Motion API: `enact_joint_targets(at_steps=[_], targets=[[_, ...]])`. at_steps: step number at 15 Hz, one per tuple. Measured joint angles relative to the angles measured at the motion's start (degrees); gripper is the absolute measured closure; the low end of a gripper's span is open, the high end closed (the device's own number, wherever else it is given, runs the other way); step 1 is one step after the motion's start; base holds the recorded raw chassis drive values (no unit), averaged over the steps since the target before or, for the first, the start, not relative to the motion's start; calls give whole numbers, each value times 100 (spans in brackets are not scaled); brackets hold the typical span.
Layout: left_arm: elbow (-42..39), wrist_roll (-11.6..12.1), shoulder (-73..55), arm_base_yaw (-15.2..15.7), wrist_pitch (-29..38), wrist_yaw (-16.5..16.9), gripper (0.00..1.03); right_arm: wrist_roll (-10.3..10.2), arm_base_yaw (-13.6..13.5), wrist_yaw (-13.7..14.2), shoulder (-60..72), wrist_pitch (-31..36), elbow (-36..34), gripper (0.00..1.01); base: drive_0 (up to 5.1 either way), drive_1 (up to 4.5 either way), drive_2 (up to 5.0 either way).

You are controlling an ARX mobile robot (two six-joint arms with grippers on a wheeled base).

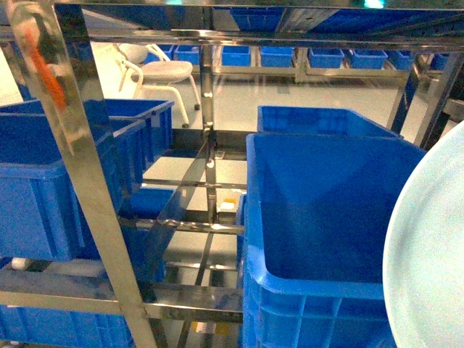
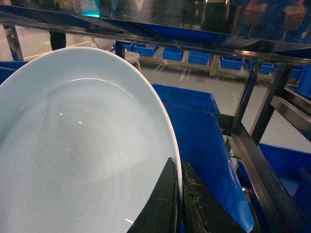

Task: Place blue tray on left shelf second layer neatly

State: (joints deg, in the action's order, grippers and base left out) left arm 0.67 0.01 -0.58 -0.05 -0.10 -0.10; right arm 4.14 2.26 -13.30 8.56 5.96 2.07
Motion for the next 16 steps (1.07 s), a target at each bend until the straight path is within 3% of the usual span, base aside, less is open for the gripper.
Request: enact_joint_targets(at_steps=[16], targets=[[0, 2, 0, 0, -11, 4, 5, 2, 0, 0, 7, -20, 0, 99, 0, 0, 0]])
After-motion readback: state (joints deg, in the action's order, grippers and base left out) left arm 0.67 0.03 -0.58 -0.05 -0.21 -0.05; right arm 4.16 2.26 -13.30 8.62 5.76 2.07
